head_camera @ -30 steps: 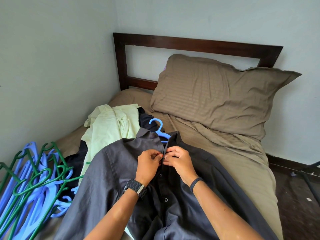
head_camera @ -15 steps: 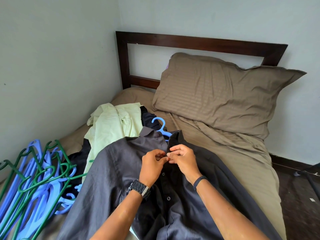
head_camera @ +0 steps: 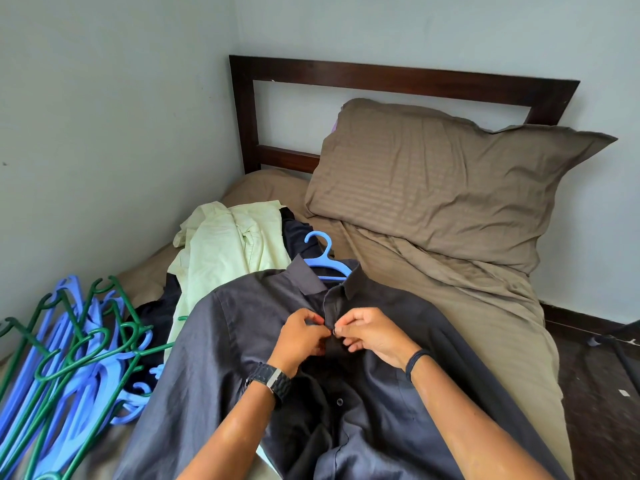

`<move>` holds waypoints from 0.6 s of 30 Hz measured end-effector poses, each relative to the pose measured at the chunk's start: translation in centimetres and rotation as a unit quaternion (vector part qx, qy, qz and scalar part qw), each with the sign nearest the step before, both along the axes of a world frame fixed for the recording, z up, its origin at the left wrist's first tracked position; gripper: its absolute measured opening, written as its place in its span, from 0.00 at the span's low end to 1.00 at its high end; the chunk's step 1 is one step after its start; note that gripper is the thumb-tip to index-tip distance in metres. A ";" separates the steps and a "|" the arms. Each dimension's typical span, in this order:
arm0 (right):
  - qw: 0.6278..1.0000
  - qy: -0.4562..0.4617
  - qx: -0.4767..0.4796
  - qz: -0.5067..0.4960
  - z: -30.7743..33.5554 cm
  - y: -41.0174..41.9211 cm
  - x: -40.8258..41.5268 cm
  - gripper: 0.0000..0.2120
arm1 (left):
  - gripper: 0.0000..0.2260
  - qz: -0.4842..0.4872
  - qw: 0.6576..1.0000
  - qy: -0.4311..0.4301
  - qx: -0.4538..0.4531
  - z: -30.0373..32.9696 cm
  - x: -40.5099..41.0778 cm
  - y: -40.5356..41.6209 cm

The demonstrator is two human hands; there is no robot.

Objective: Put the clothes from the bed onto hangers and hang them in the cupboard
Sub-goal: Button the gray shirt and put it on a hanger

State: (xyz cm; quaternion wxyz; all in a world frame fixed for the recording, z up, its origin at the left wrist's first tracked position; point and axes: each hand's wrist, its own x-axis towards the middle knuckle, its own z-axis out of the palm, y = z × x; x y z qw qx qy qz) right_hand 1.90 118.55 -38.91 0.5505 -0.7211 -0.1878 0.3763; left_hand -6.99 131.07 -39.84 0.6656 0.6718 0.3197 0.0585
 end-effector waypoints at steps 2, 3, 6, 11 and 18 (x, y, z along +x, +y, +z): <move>0.995 -0.043 -0.079 0.030 -0.6 0.0 -0.1 0.07 | 0.06 -0.009 0.997 0.031 0.068 -1.0 -0.3 -0.2; 0.992 -0.065 -0.101 0.028 -0.6 0.2 -0.2 0.08 | 0.07 -0.008 0.995 0.034 0.093 -1.2 -0.4 -0.2; 0.988 -0.105 -0.106 -0.038 -0.4 0.9 -0.3 0.07 | 0.07 -0.007 0.986 0.018 0.165 -1.0 -0.1 -0.1; 0.979 -0.136 -0.038 -0.147 0.6 2.2 -0.1 0.06 | 0.03 0.050 0.965 -0.046 0.252 0.9 1.2 1.1; 0.954 -0.286 -0.034 -0.078 0.4 3.8 0.3 0.18 | 0.05 0.041 0.914 -0.064 0.398 -0.1 3.3 2.5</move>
